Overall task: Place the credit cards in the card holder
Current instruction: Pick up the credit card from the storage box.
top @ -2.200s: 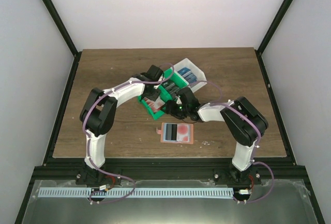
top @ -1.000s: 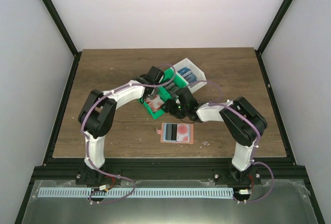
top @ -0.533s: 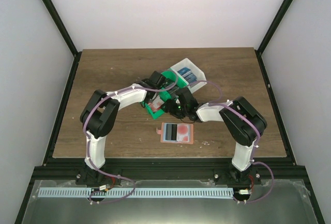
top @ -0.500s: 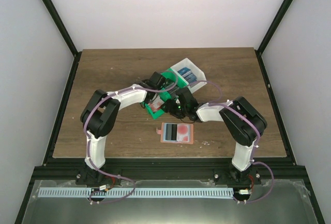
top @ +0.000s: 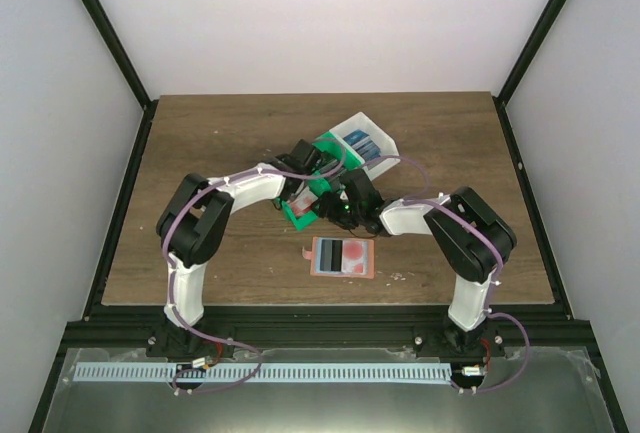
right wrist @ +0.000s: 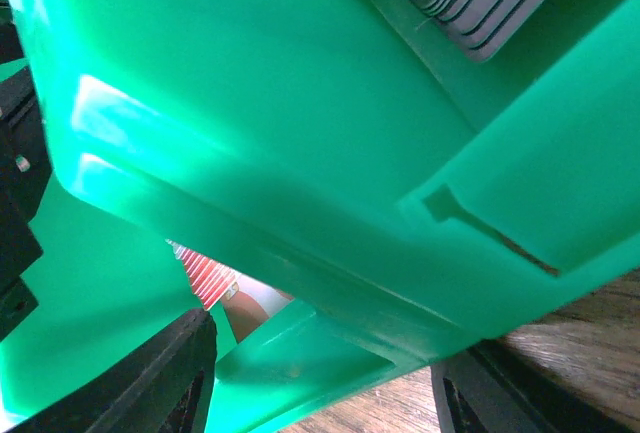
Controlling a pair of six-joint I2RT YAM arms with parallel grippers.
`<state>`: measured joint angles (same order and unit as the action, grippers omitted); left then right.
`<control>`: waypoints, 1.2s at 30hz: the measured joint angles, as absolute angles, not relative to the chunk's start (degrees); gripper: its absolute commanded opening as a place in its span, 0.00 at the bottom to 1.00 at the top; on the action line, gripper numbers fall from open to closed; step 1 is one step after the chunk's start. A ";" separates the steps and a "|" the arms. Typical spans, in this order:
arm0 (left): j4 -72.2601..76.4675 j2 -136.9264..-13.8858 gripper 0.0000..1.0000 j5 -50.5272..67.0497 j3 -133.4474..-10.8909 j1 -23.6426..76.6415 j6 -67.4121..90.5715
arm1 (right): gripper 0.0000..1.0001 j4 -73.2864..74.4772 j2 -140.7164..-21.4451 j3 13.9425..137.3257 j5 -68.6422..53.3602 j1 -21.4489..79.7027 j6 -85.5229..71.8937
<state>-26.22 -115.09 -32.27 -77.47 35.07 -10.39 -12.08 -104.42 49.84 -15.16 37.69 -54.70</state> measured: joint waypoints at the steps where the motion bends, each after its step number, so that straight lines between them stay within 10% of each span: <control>1: -26.59 -115.09 0.00 -31.73 -77.80 35.07 -10.61 | 0.59 -12.08 -104.42 49.84 -15.16 37.69 -54.70; 20: -33.39 -96.68 0.00 -14.85 -81.30 32.42 -3.66 | 0.74 -6.66 -95.18 49.78 -18.00 37.63 -48.23; 36: -11.86 -66.15 0.00 35.51 -58.08 32.14 30.06 | 0.76 -19.59 -60.53 34.02 -40.18 34.22 -46.68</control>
<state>-11.86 -66.15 35.51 -58.08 32.14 30.06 -19.59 -60.53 34.02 -40.18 34.22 -46.68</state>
